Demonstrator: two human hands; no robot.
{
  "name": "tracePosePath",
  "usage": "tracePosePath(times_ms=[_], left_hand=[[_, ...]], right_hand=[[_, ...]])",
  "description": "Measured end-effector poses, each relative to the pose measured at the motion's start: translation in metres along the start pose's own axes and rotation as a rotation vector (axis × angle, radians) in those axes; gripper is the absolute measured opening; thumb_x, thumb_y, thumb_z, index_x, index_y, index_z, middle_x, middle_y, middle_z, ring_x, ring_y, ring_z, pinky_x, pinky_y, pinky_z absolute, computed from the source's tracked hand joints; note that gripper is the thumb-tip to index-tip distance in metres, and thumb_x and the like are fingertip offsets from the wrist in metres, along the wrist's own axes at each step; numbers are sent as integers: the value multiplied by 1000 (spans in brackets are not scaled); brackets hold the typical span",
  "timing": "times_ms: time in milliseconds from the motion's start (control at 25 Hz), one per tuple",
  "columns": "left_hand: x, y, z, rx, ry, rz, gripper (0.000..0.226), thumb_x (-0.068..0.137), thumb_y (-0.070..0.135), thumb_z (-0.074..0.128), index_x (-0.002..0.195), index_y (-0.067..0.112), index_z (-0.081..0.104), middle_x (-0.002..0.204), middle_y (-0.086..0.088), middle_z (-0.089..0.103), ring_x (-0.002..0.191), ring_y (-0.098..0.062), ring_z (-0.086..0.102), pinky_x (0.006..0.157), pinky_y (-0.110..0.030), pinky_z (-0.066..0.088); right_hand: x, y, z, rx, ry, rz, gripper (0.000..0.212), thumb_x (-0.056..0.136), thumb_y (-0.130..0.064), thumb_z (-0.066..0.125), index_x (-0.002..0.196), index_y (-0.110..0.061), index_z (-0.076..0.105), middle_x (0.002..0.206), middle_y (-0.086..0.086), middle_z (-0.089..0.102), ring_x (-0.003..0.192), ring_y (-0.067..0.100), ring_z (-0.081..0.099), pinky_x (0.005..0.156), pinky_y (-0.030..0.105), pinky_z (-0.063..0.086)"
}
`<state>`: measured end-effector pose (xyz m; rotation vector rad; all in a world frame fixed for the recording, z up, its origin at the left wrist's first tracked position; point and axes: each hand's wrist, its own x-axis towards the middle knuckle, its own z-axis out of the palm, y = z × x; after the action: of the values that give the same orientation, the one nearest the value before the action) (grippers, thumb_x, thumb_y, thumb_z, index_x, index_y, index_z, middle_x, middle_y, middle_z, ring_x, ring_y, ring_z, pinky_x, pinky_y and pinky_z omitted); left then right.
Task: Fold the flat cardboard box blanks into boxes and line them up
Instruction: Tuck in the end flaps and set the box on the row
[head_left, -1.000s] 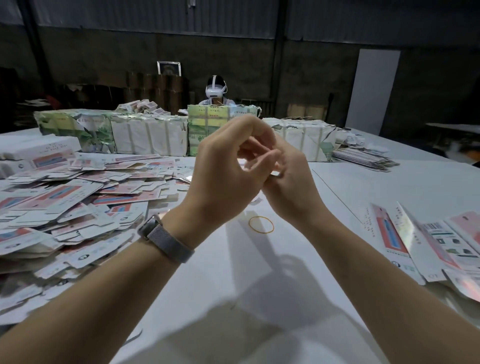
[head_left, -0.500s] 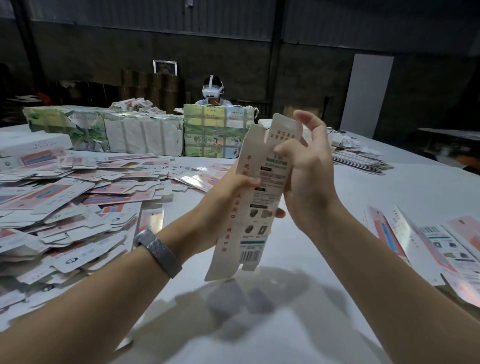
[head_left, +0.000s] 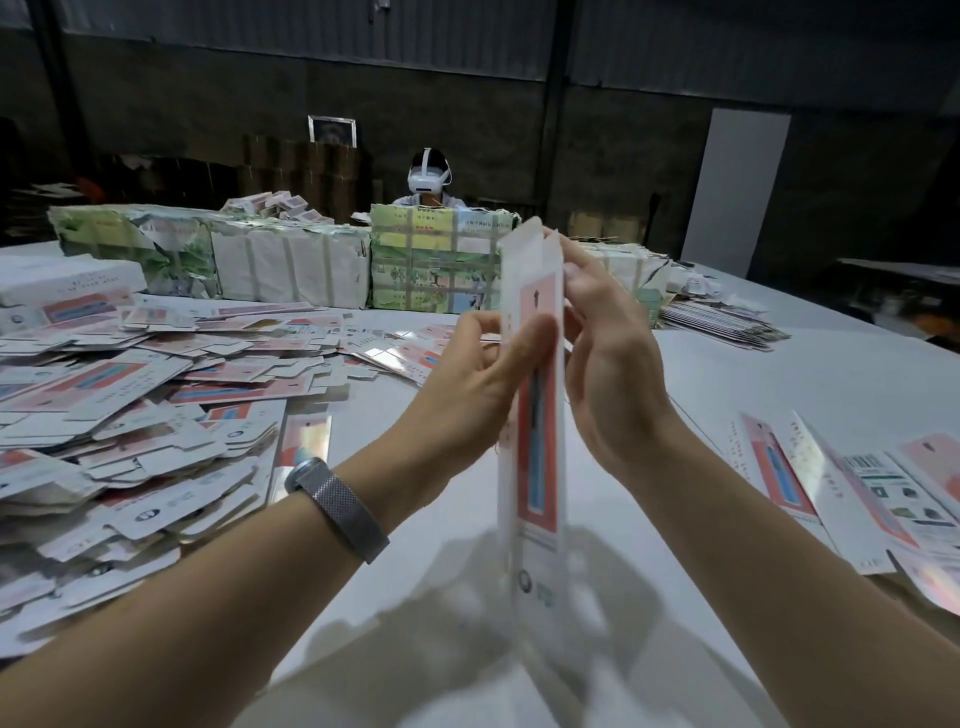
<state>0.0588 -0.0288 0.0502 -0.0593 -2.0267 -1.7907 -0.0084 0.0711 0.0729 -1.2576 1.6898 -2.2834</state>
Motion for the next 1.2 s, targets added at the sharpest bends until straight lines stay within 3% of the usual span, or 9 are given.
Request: tracePosePath(times_ms=[80,160,320,480,640,720,960,1080,1200], left_hand=[[1,-2,-1,-86,92,30,55,78,55,63,116,18,49,91,2,75,78,-10,73,64,-26,58],[0,0,-2,-139,142,76,50,84,40,67,124,15,50,108,-11,72,92,-22,74,77,-38,61],[-2,2,0,-268,97,98,28,101,23,58,129,23,53,105,-5,74,87,-19,75,69,-33,60],[-8,3,-2,-397,-16,-72,41,104,47,42,130,22,61,91,-6,74,79,-22,74,65,-34,60],[-7,2,-7,-393,-45,-154,71,100,67,25,74,29,79,72,-3,72,67,-20,74,60,-31,59],[-7,2,-7,-364,-53,-178,74,98,70,25,66,28,77,70,-4,71,64,-20,73,59,-31,59],[-7,4,-9,-396,-103,-201,71,97,70,30,72,24,78,72,-8,71,63,-24,73,58,-33,60],[-7,4,-9,-351,-71,-166,69,97,69,32,72,23,77,71,-7,70,60,-22,72,57,-31,60],[-7,3,-5,-293,-41,-155,75,93,73,32,98,10,73,87,-16,66,71,-26,68,65,-33,59]], right_hand=[[-2,-1,1,68,-56,41,42,97,-38,39,131,-24,59,114,7,71,103,25,70,83,37,60],[-2,-1,3,70,-63,19,33,102,-27,41,129,-22,59,113,9,71,101,26,71,82,38,60],[-4,3,3,-172,107,-136,33,104,-15,46,132,-33,49,111,6,66,99,22,69,79,35,61],[-5,7,3,-445,238,-277,25,97,-23,49,113,-25,67,105,-7,61,100,8,62,86,37,57],[-3,9,6,-510,214,-214,16,94,-28,57,93,-16,68,101,-8,47,95,-5,58,79,15,52],[-1,9,6,-495,180,-146,13,94,-29,62,88,-17,63,102,-6,46,96,1,60,83,20,53],[0,-2,6,-627,188,-87,23,95,-37,62,75,-28,57,101,-8,39,113,20,50,99,38,47],[-1,-7,10,-595,172,-87,24,97,-37,59,75,-27,57,102,-8,40,116,20,46,102,35,43],[-2,-10,14,-492,147,-79,22,97,-38,58,78,-27,60,103,-11,39,116,14,45,98,23,42]])
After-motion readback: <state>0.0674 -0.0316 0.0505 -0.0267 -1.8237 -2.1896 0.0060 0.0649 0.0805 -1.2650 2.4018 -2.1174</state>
